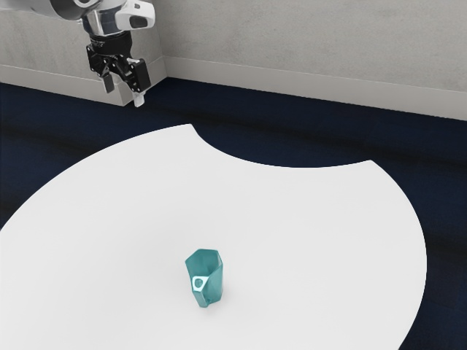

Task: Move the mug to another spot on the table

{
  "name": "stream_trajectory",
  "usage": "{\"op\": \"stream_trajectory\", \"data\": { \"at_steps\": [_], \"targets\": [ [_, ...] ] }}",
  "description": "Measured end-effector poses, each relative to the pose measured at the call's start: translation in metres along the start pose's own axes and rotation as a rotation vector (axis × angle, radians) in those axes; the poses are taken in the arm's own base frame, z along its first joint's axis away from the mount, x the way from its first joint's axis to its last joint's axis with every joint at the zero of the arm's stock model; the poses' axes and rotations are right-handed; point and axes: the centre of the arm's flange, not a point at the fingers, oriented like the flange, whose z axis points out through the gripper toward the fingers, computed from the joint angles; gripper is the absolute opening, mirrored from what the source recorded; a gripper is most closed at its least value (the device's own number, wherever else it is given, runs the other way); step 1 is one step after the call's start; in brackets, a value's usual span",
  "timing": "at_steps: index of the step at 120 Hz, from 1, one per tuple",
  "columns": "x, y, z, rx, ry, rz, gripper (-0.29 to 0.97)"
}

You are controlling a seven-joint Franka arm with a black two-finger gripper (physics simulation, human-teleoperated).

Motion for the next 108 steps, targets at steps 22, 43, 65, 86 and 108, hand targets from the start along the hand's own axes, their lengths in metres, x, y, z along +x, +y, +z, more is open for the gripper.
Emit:
{"op": "stream_trajectory", "data": {
  "at_steps": [22, 43, 65, 86, 108],
  "targets": [
    [-0.003, -0.016, 0.003, -0.027, -0.001, -0.035, 0.68],
    [-0.002, -0.013, 0.003, -0.041, 0.002, -0.032, 0.68],
    [0.015, 0.062, 0.007, -0.063, 0.000, 0.100, 0.68],
    [0.038, 0.126, 0.051, -0.092, -0.070, 0.203, 0.68],
    [0.055, 0.165, 0.114, -0.119, -0.173, 0.247, 0.68]
  ]
}}
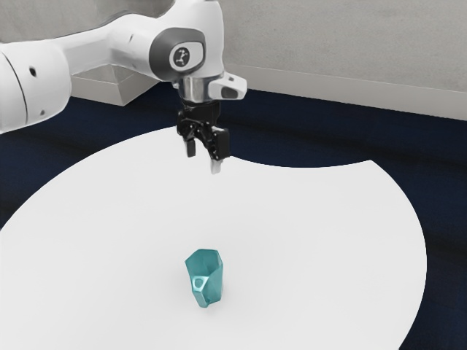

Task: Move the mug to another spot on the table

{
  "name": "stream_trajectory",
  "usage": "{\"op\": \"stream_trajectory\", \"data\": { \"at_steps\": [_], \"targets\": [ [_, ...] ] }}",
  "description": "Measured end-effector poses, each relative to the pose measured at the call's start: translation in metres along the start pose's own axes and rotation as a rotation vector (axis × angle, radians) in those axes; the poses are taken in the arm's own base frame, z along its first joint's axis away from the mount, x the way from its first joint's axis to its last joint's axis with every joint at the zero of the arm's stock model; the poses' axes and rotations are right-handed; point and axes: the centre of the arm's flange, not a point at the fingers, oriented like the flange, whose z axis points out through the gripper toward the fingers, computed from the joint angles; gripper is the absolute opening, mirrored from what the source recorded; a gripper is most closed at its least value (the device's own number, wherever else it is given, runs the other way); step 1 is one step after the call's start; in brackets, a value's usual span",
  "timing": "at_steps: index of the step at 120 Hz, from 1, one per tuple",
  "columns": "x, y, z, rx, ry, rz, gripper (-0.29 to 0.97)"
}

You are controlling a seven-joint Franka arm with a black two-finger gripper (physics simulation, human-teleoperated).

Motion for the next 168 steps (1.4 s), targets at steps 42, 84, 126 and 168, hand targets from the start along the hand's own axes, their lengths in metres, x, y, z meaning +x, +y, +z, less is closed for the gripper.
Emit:
{"op": "stream_trajectory", "data": {
  "at_steps": [42, 84, 126, 168],
  "targets": [
    [-0.016, 0.050, 0.098, -0.027, -0.047, -0.005, 0.68],
    [-0.083, 0.044, 0.124, -0.048, 0.053, -0.178, 0.68],
    [-0.148, -0.006, 0.142, -0.025, 0.159, -0.477, 0.68],
    [-0.179, -0.003, 0.113, -0.019, 0.153, -0.605, 0.68]
  ]
}}
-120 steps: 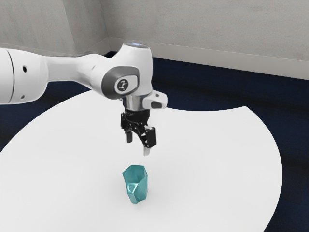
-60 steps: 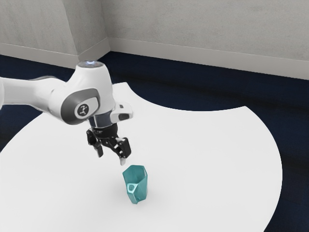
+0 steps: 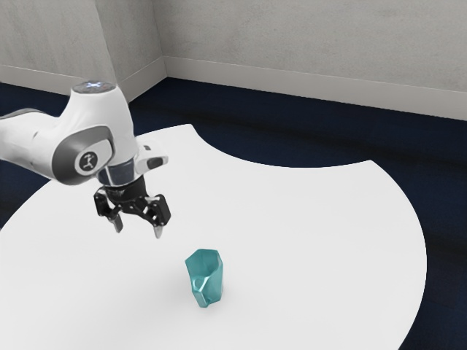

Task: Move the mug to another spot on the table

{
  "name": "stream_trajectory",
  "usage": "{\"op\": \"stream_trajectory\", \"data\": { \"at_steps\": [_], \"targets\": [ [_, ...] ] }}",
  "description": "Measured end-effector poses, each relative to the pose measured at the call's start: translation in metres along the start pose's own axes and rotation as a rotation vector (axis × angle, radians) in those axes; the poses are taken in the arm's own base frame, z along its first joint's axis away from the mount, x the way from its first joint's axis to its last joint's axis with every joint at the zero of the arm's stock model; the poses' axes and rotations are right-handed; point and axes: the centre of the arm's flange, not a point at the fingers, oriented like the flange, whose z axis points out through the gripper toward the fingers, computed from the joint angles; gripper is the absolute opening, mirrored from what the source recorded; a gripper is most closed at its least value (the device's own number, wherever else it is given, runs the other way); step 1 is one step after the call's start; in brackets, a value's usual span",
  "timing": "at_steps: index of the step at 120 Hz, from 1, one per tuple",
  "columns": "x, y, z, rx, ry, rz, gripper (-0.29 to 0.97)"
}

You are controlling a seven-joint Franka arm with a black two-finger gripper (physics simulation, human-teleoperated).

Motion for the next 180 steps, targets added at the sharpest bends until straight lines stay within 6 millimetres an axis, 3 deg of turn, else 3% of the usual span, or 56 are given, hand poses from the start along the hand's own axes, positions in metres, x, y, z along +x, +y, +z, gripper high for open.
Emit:
{"op": "stream_trajectory", "data": {
  "at_steps": [12, 20, 28, 56, 74, 96, 114, 153, 180],
  "targets": [
    [-0.016, 0.001, 0.016, -0.028, -0.036, -0.052, 0.68],
    [-0.033, 0.021, 0.011, -0.024, -0.012, -0.046, 0.68],
    [-0.041, 0.028, 0.011, -0.028, 0.002, -0.065, 0.68],
    [-0.064, 0.018, 0.045, -0.080, -0.003, -0.213, 0.68],
    [-0.087, 0.046, 0.048, -0.072, 0.067, -0.199, 0.68],
    [-0.109, 0.060, 0.072, -0.054, 0.147, -0.181, 0.68],
    [-0.103, 0.078, 0.052, -0.088, 0.205, -0.184, 0.68],
    [-0.095, 0.093, 0.111, -0.115, 0.182, -0.231, 0.68],
    [-0.086, 0.099, 0.124, -0.188, 0.228, -0.254, 0.68]
  ]
}}
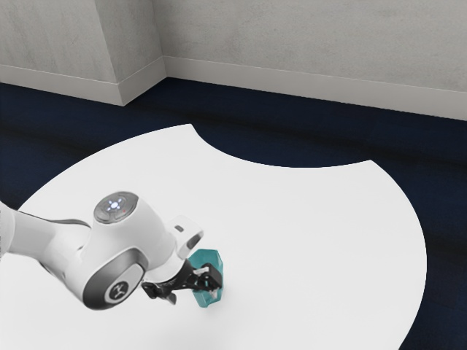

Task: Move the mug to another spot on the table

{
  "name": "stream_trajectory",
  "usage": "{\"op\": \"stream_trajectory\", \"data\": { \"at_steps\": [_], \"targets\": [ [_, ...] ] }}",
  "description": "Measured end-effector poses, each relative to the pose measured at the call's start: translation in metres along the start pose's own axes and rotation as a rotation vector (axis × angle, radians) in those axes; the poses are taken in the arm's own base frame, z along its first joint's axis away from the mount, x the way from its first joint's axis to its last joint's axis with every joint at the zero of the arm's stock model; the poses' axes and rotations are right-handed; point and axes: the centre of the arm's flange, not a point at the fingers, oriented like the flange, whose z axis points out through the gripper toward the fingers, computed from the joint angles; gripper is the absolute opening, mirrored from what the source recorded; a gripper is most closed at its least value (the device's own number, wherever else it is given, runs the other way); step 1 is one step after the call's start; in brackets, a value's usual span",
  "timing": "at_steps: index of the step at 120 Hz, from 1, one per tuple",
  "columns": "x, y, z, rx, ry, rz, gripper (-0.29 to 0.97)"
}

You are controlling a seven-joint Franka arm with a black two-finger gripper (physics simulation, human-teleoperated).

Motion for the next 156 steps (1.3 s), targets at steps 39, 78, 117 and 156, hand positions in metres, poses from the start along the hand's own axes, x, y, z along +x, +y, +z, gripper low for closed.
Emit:
{"op": "stream_trajectory", "data": {
  "at_steps": [39, 78, 117, 156],
  "targets": [
    [0.003, 0.007, 0.000, -0.046, 0.052, 0.008, 0.68],
    [0.005, 0.010, -0.001, -0.062, 0.063, 0.004, 0.68],
    [0.016, 0.005, -0.007, -0.046, 0.111, -0.003, 0.68],
    [0.017, 0.001, -0.014, -0.022, 0.127, 0.002, 0.68]
  ]
}}
